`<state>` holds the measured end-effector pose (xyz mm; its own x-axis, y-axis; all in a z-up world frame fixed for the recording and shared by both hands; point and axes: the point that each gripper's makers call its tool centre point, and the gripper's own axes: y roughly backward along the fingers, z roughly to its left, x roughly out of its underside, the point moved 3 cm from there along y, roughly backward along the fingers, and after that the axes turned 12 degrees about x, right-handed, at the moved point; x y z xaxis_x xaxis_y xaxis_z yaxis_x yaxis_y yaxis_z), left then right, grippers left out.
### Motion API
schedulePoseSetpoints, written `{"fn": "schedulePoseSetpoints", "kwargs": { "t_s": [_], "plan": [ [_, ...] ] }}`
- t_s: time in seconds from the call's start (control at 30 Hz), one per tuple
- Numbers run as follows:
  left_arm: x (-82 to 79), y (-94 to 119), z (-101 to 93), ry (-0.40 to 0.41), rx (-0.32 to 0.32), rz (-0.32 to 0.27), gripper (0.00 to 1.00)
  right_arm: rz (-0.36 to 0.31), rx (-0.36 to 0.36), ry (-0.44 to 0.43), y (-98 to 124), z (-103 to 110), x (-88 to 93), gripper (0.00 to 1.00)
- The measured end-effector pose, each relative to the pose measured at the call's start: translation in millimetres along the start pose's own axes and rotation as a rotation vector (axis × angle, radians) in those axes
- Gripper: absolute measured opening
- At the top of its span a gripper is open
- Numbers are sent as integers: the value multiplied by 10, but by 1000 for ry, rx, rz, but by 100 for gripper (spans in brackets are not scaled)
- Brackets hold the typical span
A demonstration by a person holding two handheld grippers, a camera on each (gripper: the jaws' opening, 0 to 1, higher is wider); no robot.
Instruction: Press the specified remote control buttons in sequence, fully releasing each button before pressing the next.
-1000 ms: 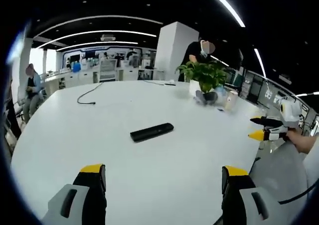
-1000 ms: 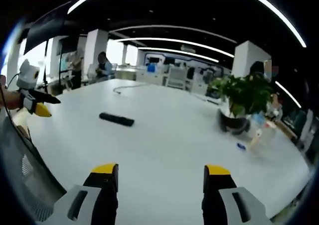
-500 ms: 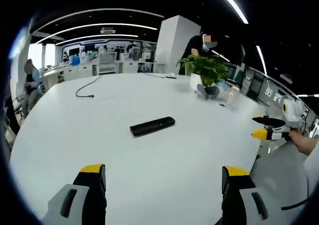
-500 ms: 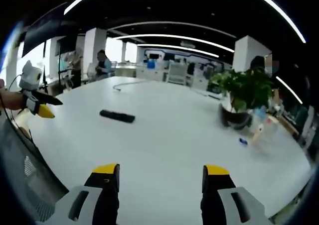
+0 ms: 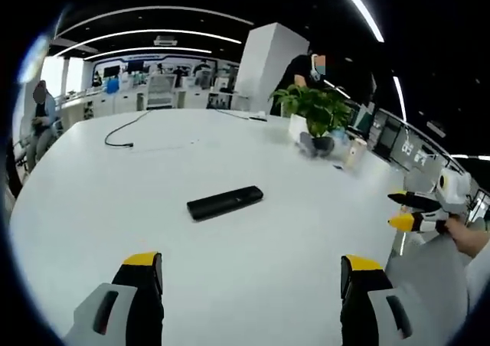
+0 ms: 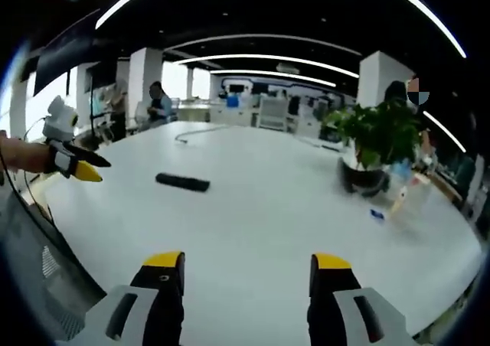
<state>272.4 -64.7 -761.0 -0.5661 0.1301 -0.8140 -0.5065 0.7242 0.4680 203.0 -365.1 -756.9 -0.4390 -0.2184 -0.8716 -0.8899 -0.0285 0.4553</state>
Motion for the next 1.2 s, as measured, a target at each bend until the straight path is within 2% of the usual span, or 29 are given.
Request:
{"fn": "schedulePoseSetpoints", "kwargs": {
  "t_s": [0.3, 0.43, 0.6, 0.83, 1.03, 1.2],
  "plan": [
    [-56, -171, 7, -7, 33, 28, 100, 4, -31, -19, -1, 42, 5, 64],
    [-89, -221, 54, 46, 42, -3, 100, 3, -32, -10, 0, 49, -1, 63],
    [-96, -297, 103, -9, 38, 51, 100, -15, -30, -24, 3, 44, -26, 63],
    [-176, -374, 170, -23, 48, 62, 100, 3, -28, -10, -3, 46, -4, 63],
    [-167, -450, 287, -105, 72, 149, 100, 5, -22, -16, -3, 34, -2, 62],
    [-219, -509, 398, -116, 82, 167, 100, 12, -18, -8, -10, 27, 16, 62]
  ]
}}
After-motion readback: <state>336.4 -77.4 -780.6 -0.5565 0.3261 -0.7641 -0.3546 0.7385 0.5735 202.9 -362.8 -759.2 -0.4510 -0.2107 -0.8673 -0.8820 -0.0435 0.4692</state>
